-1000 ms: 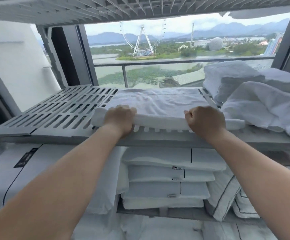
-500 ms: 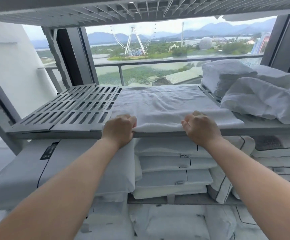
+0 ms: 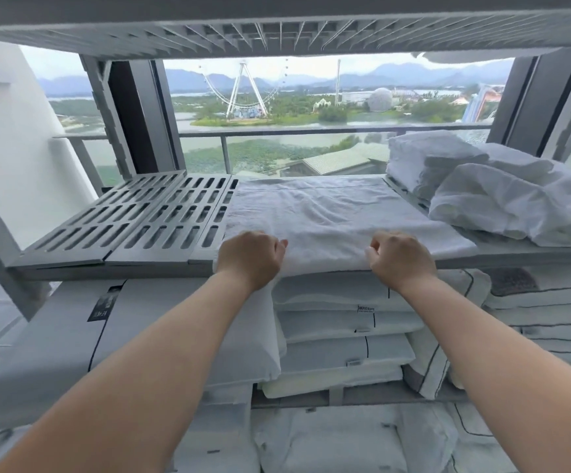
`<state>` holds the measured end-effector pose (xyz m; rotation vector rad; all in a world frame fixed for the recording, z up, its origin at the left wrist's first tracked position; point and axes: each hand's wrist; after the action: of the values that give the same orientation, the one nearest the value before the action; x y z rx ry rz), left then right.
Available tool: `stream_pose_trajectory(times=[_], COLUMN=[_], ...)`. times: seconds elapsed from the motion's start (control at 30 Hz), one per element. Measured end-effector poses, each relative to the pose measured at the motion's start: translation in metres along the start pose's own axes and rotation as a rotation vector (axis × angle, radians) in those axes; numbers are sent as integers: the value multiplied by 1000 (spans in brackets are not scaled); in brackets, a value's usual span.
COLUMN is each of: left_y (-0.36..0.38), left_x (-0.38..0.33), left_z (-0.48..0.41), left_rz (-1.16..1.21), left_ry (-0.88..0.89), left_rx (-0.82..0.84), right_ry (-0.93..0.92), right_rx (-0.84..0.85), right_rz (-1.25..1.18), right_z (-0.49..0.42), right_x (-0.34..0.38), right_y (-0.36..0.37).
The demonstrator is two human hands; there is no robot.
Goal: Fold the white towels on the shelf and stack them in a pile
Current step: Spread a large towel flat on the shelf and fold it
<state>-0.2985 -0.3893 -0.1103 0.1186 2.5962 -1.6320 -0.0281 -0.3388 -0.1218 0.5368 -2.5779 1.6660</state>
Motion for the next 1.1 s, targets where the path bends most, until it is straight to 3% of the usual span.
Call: stream_pose_trajectory(times=[0.17, 0.3, 0.43, 0.6, 0.9, 1.1], left_y=[4, 19, 42, 71, 104, 109], left_x=[-3, -16, -31, -27, 22, 69], left_z=[-40, -78, -120, -162, -209, -239], left_rz=[-27, -30, -15, -117, -79, -49], left_ry=[-24, -102, -147, -259, -272, -278], left_rx=[-33, 47, 225, 486, 321, 388], right_ry=[-64, -147, -221, -357, -362, -292], right_rx=[-71, -79, 107, 271, 362, 493], right_rz=[105, -13, -138, -64, -104, -23], right_z=[-29, -72, -128, -186, -275, -277], right_x=[2, 11, 20, 19, 43, 37], right_y=[1, 9, 33, 75, 136, 152])
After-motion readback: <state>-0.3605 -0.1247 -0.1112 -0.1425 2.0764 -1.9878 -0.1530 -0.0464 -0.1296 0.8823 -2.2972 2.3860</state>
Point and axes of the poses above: each hand's wrist, its own z-axis away from the middle knuckle, its own y-axis out of the palm, x = y × z, and after that the axes turned 2 degrees about -y, right-handed
